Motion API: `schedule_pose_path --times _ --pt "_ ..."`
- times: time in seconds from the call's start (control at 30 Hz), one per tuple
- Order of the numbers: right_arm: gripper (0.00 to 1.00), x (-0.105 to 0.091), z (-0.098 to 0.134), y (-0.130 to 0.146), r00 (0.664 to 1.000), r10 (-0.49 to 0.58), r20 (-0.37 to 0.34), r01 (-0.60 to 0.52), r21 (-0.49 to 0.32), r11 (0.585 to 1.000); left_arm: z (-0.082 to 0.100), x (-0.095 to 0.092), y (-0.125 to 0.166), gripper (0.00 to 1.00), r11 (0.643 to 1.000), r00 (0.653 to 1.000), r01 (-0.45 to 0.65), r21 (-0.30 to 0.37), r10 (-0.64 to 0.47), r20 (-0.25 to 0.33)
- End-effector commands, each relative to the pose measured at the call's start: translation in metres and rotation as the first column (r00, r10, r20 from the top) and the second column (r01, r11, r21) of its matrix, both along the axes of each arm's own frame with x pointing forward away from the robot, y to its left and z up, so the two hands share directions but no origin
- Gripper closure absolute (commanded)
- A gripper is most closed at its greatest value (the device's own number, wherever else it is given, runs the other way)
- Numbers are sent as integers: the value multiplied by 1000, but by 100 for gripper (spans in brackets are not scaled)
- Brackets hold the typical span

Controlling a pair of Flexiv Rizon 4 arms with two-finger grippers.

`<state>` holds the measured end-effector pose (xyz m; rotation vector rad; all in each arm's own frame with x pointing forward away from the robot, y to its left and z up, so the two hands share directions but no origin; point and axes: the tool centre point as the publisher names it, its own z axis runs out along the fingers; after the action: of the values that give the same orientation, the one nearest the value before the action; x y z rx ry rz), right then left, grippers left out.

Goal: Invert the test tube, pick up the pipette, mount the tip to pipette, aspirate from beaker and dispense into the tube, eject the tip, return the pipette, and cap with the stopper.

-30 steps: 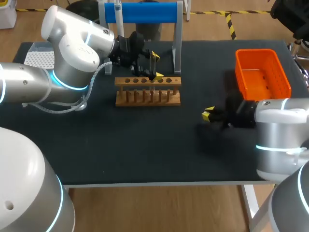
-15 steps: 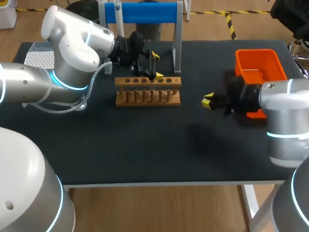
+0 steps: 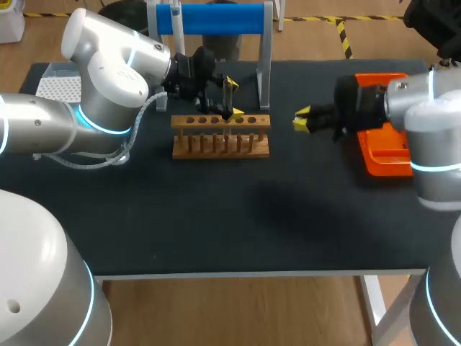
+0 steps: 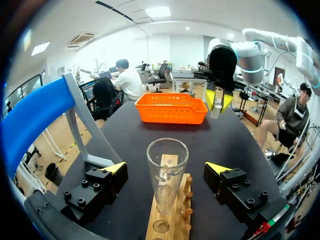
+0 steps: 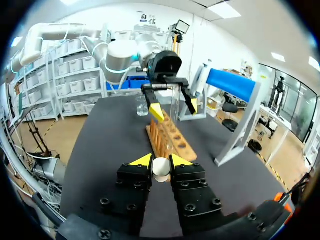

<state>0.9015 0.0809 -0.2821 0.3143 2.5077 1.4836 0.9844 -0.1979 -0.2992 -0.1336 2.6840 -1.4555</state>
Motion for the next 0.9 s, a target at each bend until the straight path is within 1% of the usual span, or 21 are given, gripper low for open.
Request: schedule_pose_path --times 0.03,0.23,0.43,0.6,0.9 --pt "100 13 17 5 995 90 -30 -91 -5 996 1 1 0 0 1000 1000 4 2 -4 -3" --pt "100 25 41 19 988 154 -11 -154 -13 988 1 1 0 0 1000 1000 4 2 -4 -3" --pt "100 31 56 35 979 204 -14 -204 -29 979 1 1 0 0 1000 1000 4 2 -4 -3" --pt "100 36 62 45 974 226 -20 -227 -46 973 1 1 0 0 1000 1000 4 2 -4 -3" --pt "100 45 70 60 967 254 -31 -256 -53 965 1 1 0 0 1000 1000 4 2 -4 -3"
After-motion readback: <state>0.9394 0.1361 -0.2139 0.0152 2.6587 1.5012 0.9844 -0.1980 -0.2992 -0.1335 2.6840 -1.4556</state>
